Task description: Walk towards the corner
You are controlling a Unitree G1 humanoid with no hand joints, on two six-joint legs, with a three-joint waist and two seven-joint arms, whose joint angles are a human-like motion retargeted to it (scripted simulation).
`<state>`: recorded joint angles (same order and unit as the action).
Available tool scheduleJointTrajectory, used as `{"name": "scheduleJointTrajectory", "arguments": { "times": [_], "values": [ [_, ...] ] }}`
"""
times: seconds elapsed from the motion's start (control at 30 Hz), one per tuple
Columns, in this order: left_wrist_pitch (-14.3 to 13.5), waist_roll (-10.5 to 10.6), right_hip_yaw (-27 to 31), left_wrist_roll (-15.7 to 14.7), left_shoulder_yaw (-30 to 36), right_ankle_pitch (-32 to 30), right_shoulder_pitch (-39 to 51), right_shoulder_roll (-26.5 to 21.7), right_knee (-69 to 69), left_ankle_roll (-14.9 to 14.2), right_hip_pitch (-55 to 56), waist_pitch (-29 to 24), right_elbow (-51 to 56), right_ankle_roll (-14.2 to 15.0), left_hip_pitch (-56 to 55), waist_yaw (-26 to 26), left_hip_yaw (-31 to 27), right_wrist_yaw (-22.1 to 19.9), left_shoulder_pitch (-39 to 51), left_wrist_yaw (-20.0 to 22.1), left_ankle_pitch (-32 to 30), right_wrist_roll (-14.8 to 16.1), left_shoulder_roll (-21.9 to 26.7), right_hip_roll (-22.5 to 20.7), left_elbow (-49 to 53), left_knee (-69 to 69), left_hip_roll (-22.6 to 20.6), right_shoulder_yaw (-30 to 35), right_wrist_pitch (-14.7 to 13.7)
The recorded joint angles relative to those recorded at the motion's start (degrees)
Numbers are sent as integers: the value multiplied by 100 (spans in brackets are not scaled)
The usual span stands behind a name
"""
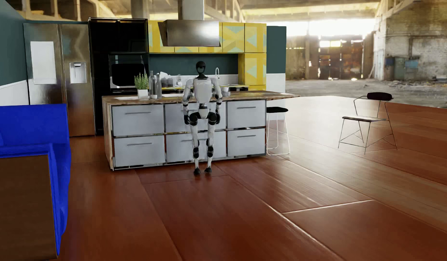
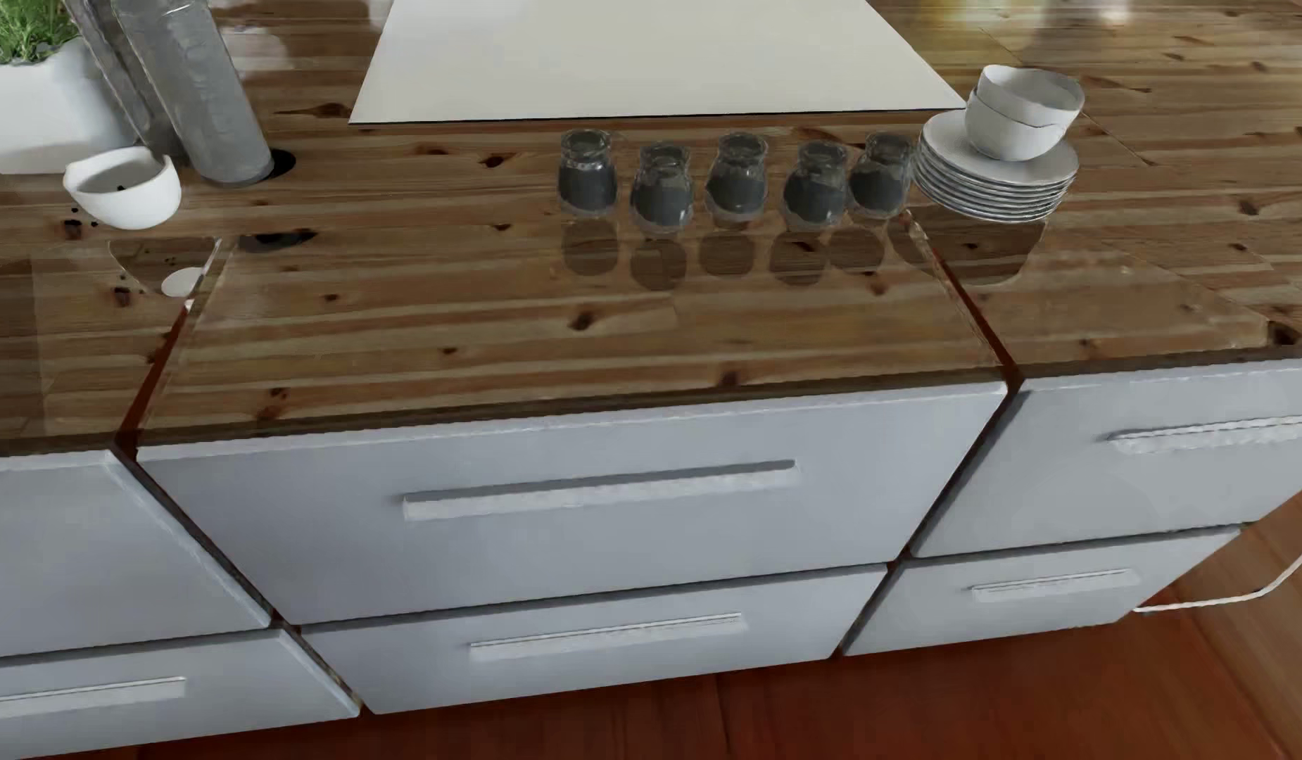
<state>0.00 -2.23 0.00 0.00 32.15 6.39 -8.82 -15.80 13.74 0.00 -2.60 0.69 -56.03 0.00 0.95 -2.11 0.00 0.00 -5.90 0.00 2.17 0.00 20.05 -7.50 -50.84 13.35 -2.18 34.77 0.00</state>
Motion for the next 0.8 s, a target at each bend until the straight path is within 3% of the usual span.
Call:
{"name": "scheduleJointTrajectory", "arguments": {
  "times": [0.2, 0.8],
  "values": [
    [0, -11, 0, 0, 387, 1, 108, -1, -53, 0, -101, -5, 77, 0, 163, 6, 0, 0, 93, 0, 72, 0, -20, 14, -54, -92, -23, 227, 0],
    [0, 17, 0, 0, 329, -2, 105, 37, -52, 0, -56, 18, -57, 0, 119, -21, 0, 0, 73, 0, 62, 0, -45, 8, -69, -85, -22, 188, 0]
  ]
}}
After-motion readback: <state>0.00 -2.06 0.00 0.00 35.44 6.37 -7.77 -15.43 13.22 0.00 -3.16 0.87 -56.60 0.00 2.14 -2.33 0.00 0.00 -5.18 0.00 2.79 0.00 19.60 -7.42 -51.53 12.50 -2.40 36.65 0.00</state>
